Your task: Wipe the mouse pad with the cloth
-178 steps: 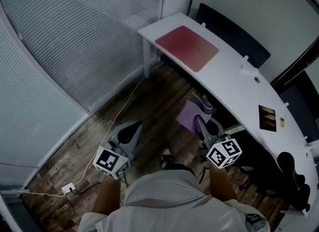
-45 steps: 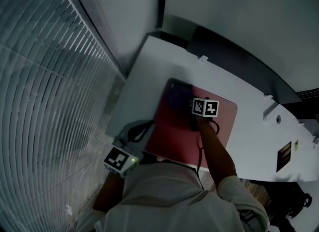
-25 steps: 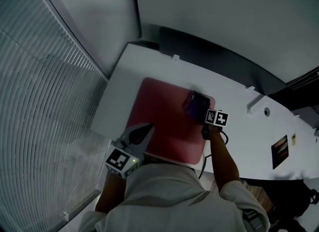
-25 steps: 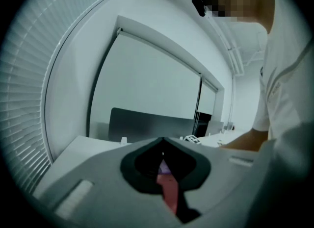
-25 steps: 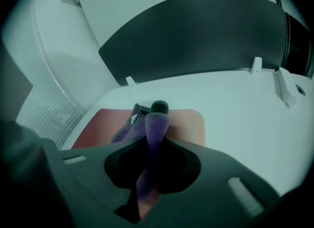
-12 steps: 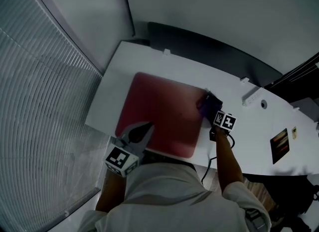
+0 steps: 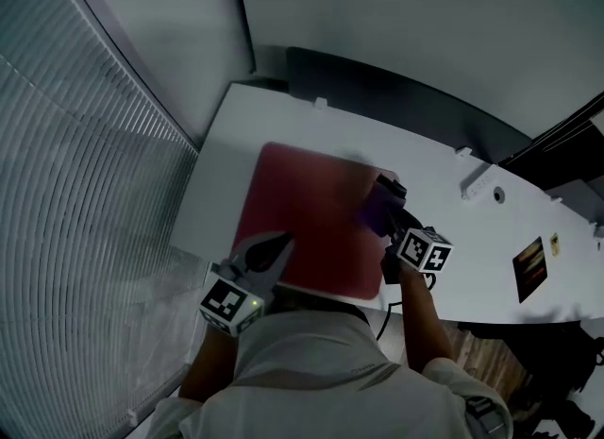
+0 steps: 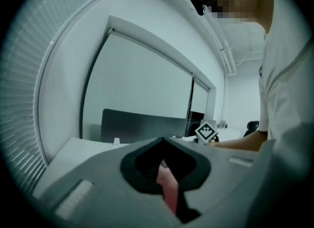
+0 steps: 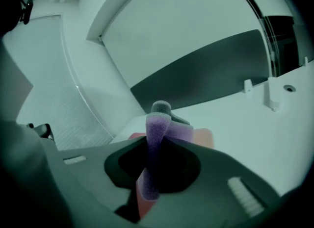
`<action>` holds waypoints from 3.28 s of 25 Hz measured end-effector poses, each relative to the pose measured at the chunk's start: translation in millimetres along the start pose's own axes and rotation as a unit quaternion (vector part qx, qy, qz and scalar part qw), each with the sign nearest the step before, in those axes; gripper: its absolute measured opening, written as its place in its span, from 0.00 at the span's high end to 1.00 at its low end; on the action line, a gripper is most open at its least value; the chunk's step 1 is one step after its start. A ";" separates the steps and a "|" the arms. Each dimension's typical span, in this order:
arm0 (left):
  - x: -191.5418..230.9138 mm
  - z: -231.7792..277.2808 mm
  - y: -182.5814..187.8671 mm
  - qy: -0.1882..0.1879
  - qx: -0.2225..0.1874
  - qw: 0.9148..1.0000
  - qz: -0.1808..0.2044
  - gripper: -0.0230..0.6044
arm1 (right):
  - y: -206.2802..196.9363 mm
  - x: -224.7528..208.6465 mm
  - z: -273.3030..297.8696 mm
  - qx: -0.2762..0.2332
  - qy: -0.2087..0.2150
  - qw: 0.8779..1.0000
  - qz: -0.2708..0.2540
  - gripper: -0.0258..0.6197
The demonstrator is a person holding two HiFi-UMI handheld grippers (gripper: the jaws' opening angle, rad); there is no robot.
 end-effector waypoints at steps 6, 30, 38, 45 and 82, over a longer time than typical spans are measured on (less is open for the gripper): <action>68.4 -44.9 -10.8 0.028 0.012 0.999 -0.021 0.96 | -20.4 109.9 106.2 0.058 0.110 0.992 -0.031 0.89; 158.4 -84.1 -16.3 0.036 0.025 0.998 -0.034 0.96 | -99.7 103.8 274.5 0.195 0.015 0.981 -0.007 0.89; 103.7 -56.5 -10.5 0.017 0.024 1.000 -0.011 0.96 | -84.9 49.1 206.4 0.203 -0.010 0.979 -0.004 0.89; 38.2 -15.6 -10.3 -0.009 0.033 0.999 -0.007 0.96 | -76.1 -17.4 122.9 0.193 -0.046 0.980 0.013 0.89; 63.8 -114.0 -19.8 0.033 0.026 0.999 -0.001 0.96 | -92.5 198.2 106.5 0.105 0.109 0.980 -0.131 0.89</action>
Point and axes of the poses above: the fingertips, and each gripper's own axes: z forward along the fingers, x to its left, y out of its top, the point moved 7 cm from there along -z, backward along the fingers, and after that the axes turned 13 degrees about y, right-handed, at the moved point
